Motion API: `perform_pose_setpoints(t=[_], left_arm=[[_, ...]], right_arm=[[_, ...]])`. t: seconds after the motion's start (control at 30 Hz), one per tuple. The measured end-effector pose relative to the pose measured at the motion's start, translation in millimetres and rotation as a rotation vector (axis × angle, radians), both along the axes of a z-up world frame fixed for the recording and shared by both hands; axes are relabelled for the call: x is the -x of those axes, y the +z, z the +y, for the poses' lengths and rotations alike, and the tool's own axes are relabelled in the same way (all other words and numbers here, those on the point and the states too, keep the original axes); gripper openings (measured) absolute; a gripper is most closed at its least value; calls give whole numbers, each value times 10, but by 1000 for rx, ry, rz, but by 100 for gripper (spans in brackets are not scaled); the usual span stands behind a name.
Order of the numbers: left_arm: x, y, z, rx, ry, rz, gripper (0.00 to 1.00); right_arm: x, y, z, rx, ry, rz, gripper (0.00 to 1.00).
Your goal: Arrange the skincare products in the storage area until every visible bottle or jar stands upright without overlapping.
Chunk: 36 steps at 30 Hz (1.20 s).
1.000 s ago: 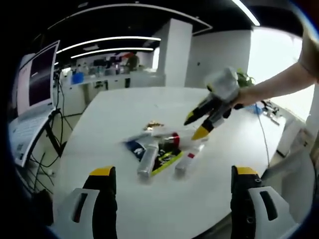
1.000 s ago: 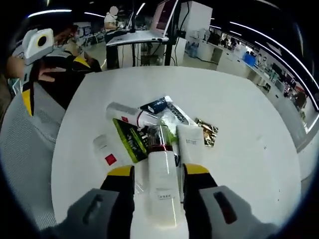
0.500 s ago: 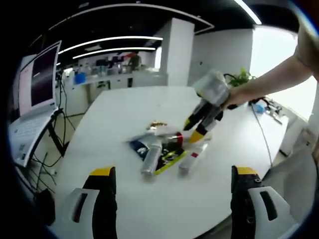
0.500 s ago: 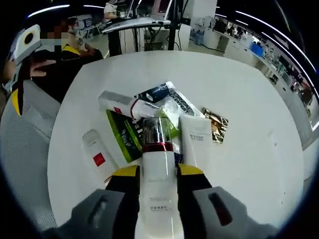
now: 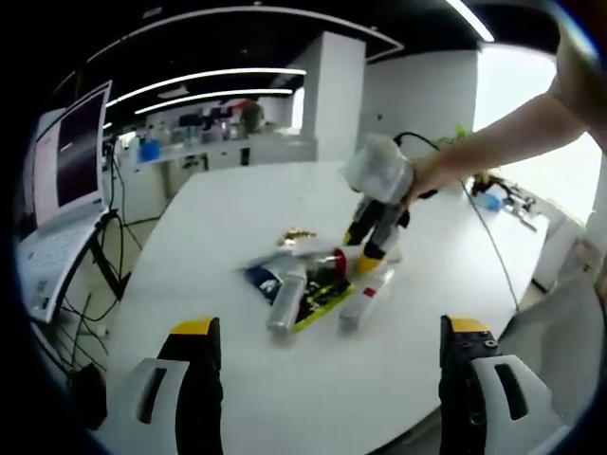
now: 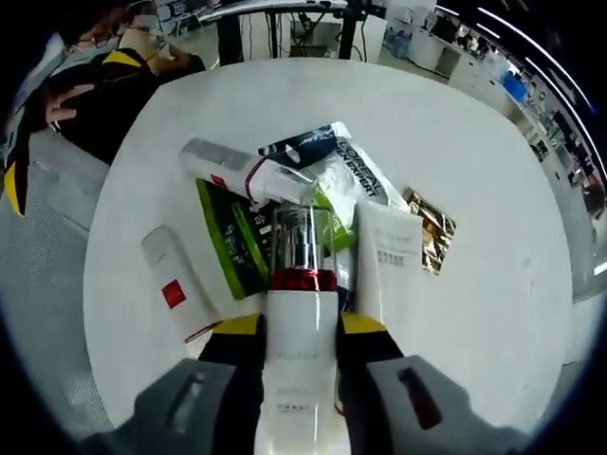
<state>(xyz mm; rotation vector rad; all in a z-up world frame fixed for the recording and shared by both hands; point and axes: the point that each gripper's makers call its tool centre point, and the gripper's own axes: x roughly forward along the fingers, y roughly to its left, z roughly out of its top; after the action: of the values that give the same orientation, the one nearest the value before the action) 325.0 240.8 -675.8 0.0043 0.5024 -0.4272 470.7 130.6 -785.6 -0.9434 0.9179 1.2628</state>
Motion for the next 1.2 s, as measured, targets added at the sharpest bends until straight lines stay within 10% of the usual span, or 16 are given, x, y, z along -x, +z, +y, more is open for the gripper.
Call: perform_pose_setpoints(t=[1.2], left_arm=[[14, -24, -24, -53, -28, -3, 92]], right_arm=[[-37, 35, -73, -31, -85, 27, 29]])
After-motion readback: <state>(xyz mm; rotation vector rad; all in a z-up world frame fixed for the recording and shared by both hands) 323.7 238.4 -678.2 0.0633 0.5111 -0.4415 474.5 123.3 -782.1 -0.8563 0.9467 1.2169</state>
